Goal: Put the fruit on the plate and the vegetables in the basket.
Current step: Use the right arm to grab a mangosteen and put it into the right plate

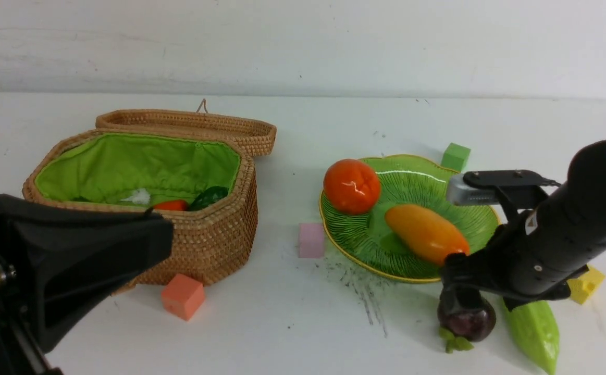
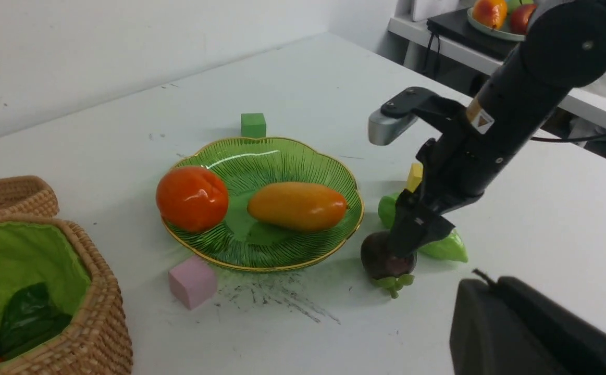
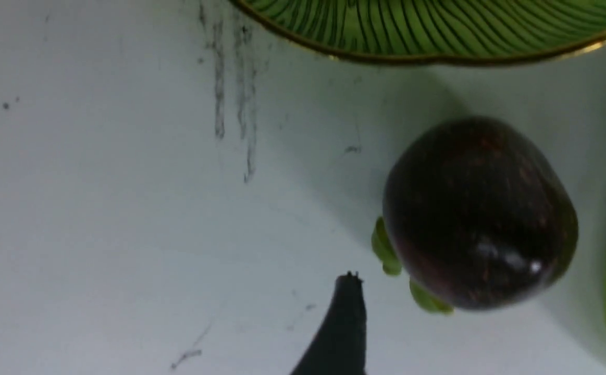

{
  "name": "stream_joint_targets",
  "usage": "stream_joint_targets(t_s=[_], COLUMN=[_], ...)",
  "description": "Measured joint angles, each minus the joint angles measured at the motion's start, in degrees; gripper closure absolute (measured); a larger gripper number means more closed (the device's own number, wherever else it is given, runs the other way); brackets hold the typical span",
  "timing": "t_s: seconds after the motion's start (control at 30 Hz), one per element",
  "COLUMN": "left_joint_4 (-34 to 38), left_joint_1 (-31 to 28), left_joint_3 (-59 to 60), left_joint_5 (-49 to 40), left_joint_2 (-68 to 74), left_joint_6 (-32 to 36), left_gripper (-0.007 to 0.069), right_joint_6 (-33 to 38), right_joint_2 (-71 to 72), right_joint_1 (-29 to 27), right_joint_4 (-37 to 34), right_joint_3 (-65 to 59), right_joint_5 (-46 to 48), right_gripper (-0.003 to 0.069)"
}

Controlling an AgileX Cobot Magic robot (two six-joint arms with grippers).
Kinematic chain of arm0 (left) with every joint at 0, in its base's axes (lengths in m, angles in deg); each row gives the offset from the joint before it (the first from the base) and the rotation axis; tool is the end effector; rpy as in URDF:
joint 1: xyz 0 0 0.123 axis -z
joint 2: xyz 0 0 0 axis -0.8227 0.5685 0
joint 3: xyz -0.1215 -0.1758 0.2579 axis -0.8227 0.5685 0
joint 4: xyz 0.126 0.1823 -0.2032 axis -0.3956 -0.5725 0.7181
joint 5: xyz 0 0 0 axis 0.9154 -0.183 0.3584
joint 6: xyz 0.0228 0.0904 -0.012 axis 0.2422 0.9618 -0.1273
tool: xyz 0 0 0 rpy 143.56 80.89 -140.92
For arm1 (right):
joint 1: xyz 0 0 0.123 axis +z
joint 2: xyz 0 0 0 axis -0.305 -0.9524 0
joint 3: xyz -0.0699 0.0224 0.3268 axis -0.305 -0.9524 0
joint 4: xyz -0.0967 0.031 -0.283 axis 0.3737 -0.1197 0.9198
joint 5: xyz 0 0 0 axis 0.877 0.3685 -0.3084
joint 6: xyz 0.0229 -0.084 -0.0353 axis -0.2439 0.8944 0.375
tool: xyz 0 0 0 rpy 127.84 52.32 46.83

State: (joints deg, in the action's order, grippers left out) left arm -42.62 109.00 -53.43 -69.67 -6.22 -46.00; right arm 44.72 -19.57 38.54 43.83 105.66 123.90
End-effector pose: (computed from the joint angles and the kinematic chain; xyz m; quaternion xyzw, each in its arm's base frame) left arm 0.0888 -0.1061 0.4237 0.2703 0.7341 -0.2925 0.5499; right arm 0.3232 0.1321 0.2475 -0.0836 0.9788 0.0952 0.1611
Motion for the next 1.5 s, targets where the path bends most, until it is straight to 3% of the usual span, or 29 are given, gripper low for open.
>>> stream_joint_targets(t_s=[0.4,0.93,1.3,1.5], left_joint_4=[0.6,0.8,0.4,-1.6], left_joint_1=[0.0,0.0,0.0,0.0], left_joint_3=[0.0,0.0,0.0,0.0], left_joint_5=[-0.2,-0.4,-0.8,0.7], left_joint_2=[0.0,0.0,0.0,0.0], left_joint_6=[0.5,0.5,1.3,1.4], left_gripper=[0.0626,0.0624,0.0624,0.0622], right_joint_6=[0.0,0.0,0.0,0.0], right_joint_2=[-7.7,-10.5,0.7,4.1], right_joint_1=[0.0,0.0,0.0,-0.8], right_joint_4=[3.1,2.7,-2.2,-1.0], right_joint_3=[0.0,0.0,4.7,11.5], right_joint_5=[-7.6,-8.4,3.0,-4.2], right_gripper=[0.0029,0.0095,0.0095,0.0095])
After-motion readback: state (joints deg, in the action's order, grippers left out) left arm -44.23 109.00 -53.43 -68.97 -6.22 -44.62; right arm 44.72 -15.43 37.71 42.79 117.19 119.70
